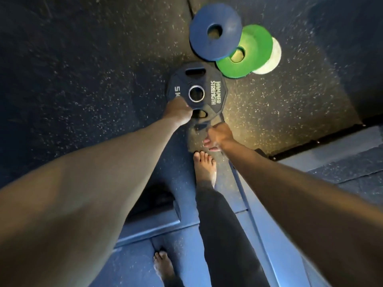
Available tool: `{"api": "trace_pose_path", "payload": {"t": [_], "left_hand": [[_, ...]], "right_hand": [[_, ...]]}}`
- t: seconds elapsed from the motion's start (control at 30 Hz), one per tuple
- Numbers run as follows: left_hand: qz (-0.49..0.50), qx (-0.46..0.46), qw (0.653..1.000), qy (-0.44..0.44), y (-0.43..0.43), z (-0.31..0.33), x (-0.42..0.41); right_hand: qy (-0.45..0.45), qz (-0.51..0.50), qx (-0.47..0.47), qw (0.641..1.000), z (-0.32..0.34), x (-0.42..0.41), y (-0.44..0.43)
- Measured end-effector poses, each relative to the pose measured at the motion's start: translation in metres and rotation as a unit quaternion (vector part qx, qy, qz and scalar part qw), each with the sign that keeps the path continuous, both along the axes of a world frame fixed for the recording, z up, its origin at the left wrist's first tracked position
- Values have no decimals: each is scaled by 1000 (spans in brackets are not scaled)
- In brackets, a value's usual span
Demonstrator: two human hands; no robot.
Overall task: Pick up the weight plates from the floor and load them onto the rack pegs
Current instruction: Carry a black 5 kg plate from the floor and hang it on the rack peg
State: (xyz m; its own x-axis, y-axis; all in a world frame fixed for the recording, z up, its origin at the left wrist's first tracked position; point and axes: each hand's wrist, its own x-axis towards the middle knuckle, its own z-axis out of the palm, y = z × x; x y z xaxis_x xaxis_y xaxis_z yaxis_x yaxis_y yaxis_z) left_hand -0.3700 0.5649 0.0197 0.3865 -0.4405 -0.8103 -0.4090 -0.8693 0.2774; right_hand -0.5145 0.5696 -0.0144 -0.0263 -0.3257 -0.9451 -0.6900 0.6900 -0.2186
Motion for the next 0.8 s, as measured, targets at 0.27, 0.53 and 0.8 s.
{"api": "trace_pose_path", "payload": {"t": [0.27,0.53,0.8], "left_hand": [[22,-37,989,-144,-73,-115,37],[-68,-71,977,-191,-126,-169,34],[-196,-102,941,-257,-116,-183,46]], "right_hand": [[-1,-134,98,986,-94,22,-24],[6,-268,109,957,-153,39,-27],[81,-262,0,962,-158,40,-23]]}}
